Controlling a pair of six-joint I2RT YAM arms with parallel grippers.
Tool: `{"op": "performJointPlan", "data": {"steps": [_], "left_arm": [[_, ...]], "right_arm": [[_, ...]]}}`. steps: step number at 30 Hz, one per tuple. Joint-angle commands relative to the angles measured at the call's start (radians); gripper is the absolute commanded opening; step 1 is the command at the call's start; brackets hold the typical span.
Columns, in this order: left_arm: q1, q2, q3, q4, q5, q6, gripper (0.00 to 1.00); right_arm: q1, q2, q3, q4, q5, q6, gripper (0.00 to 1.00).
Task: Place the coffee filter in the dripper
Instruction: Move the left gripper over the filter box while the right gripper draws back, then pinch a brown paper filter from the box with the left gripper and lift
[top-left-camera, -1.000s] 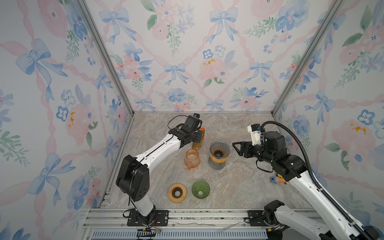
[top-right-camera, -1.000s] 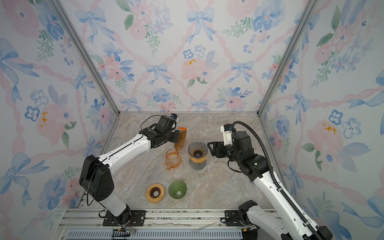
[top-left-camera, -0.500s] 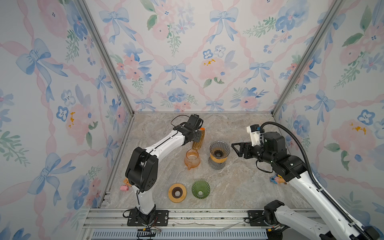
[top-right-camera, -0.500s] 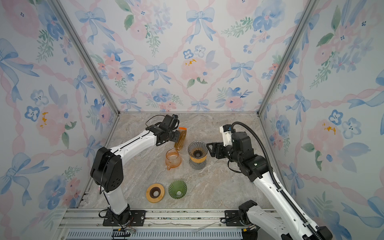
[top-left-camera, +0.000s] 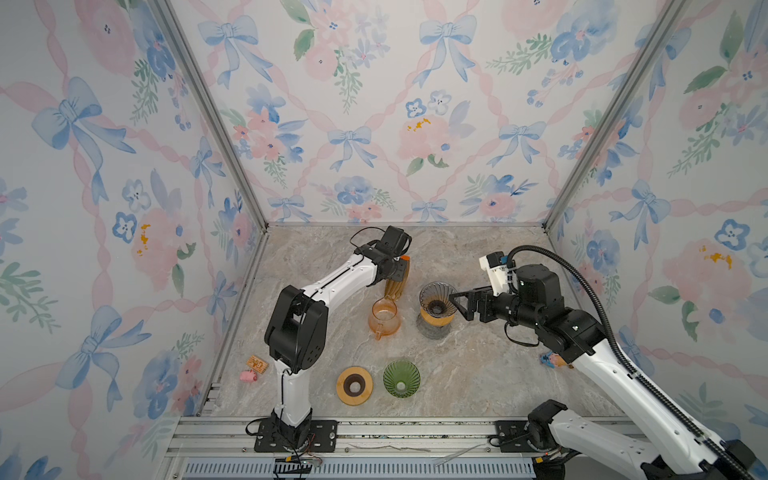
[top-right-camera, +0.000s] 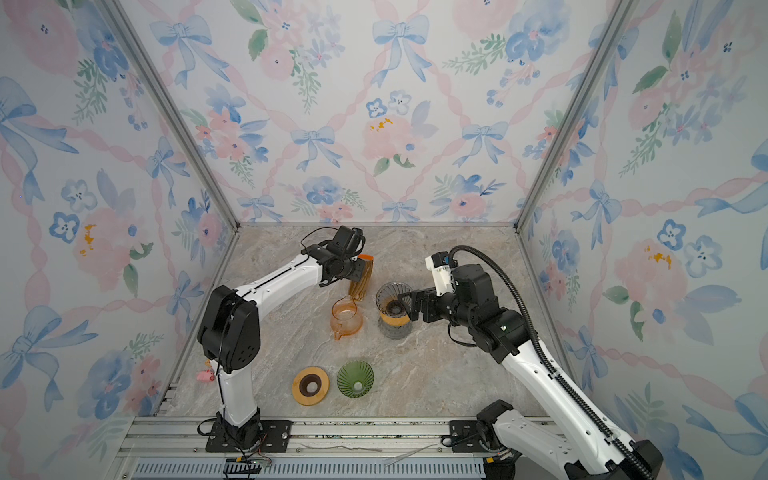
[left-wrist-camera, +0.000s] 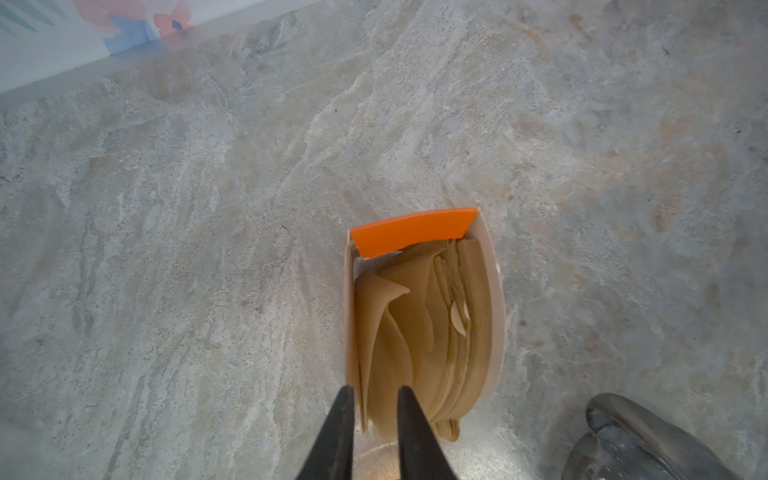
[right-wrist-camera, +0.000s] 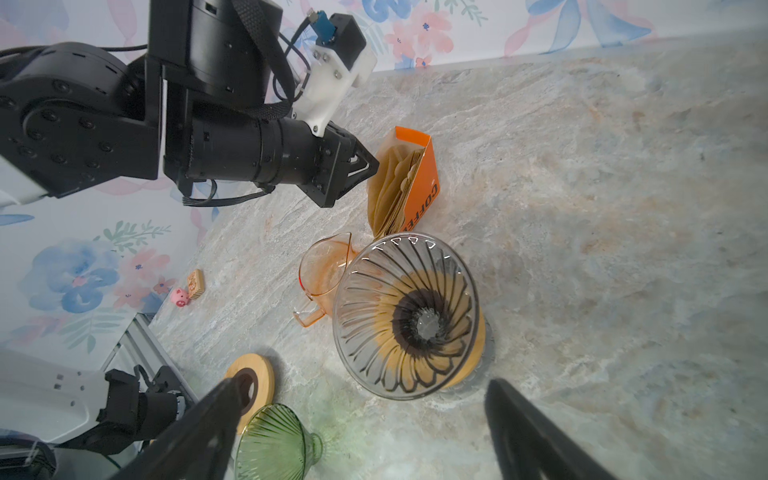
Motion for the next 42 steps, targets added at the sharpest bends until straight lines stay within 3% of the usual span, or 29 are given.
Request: {"op": "performJointPlan", "data": {"steps": [1,16,24,30,42], "left_arm": [[0.008,0.016,0.024,-0.02,-0.018,0.022,0.21],[0.015,0.051,0.047,-0.031,0.001,0.029,0.15],[0.015,0.073,0.064,-0.034,0.014,0.029,0.06],[0.014,0.035,0.059,-0.033,0.066,0.036,0.0],[0.022,-0.087,-0.002,-0.034,0.105,-0.002,0.0]], "right_arm": [[0.015,0.007,0.012,0.011,0.0,-0.001,1.0],[0.019,0.005,0.018,-0.002,0.021,0.004,0.98],[0.019,-0.01,0.009,-0.006,0.038,0.008,0.97],[0.019,-0.025,-0.006,-0.002,0.052,0.023,0.97],[0.02,-0.06,-0.054,0.044,0.068,0.059,0.96]]}}
